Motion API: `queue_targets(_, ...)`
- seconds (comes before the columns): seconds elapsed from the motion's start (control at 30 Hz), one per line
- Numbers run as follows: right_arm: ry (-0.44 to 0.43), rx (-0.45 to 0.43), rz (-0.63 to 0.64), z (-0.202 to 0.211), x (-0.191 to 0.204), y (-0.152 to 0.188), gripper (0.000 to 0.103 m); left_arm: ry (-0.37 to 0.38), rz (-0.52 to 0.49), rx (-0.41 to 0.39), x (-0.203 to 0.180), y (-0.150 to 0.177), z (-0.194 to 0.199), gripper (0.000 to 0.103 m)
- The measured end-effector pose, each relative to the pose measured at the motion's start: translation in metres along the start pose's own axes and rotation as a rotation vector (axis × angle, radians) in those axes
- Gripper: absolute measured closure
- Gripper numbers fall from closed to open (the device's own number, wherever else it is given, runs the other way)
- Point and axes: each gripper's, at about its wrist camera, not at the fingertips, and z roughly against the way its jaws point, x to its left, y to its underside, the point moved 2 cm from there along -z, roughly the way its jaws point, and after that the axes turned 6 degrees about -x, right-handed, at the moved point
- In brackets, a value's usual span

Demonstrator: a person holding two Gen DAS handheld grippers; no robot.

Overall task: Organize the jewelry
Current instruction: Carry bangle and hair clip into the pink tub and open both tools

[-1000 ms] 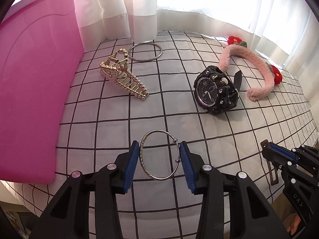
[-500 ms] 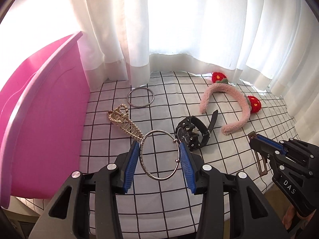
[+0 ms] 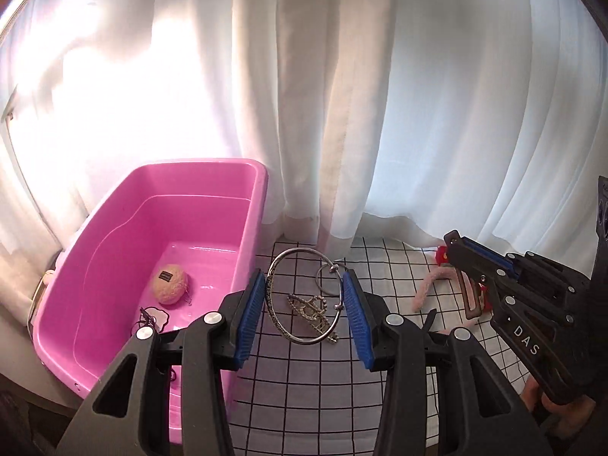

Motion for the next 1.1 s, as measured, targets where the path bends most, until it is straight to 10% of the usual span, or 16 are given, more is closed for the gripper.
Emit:
queue_targets(0.47,-0.256,0.078,0.144,-0.111,0.138,-0.060,0.095,-0.269,0.154,0.026,0.144,-0.001,-0.012,0.062)
queue_targets(1.03,-0.219,0.348,0.114,-0.196,0.163,-0.034,0.094,-0.275,0.281,0.182,0.196,0.030,-0.045,0.061)
queue_targets(1.1,-0.208,0.364,0.103,-0.199,0.163,-0.036,0.078,-0.269,0.290,0.190,0.197,0.031,-0.047,0.060)
